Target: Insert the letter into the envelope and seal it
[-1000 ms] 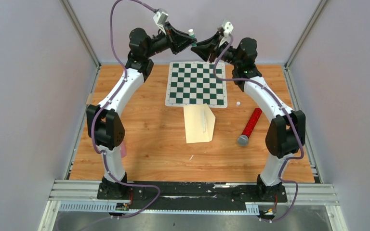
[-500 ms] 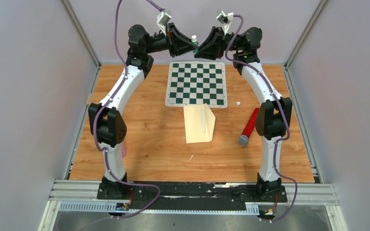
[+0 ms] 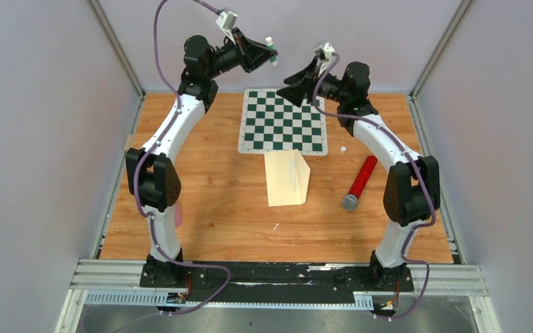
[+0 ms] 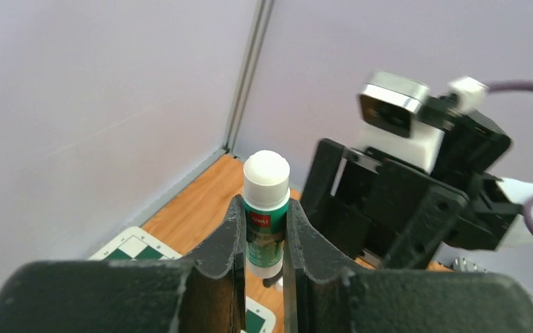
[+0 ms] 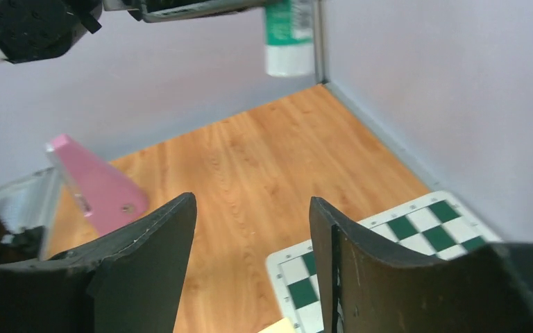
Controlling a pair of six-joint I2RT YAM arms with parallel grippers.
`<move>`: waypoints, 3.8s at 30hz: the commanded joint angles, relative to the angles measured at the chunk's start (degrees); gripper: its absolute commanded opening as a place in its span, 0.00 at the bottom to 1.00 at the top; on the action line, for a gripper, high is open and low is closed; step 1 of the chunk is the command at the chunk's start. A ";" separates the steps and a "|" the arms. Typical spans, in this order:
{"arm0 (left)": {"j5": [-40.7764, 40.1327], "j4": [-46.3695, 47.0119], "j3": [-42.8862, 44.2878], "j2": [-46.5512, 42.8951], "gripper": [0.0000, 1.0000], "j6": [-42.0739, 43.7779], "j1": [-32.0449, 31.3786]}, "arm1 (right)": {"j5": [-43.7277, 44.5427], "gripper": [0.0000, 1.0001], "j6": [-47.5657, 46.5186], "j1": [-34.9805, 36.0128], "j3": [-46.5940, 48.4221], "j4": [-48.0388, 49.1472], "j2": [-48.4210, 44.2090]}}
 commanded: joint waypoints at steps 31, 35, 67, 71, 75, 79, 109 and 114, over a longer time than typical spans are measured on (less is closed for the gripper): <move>-3.59 1.34 -0.62 -5.35 0.00 -0.24 -1.30 | 29.17 0.46 -22.15 7.45 -1.38 5.83 -4.47; -2.75 2.08 -2.02 -5.70 0.00 -0.74 -1.40 | 26.87 0.46 -21.74 7.40 -0.07 7.29 -3.55; 0.96 4.16 -2.50 -4.75 0.00 -0.62 -1.31 | -0.53 0.00 10.94 1.11 12.82 11.33 4.64; 2.11 4.83 -2.23 -4.18 0.00 -1.44 -0.85 | -5.75 0.00 16.36 -0.02 14.63 13.07 6.92; 5.19 5.68 -1.40 -3.55 0.00 -1.93 -0.79 | -7.50 0.00 20.79 -0.44 15.32 14.49 7.42; 8.80 6.97 -0.11 -2.60 0.00 -2.12 -0.64 | -11.74 0.00 25.48 -0.62 17.27 15.99 8.55; -23.41 -6.88 3.26 -3.15 0.00 -16.53 -2.54 | 25.34 0.70 -7.17 4.97 8.94 17.34 3.45; -22.86 -6.59 3.36 -3.03 0.00 -16.54 -2.55 | 23.96 0.66 -6.77 5.04 11.45 17.12 5.00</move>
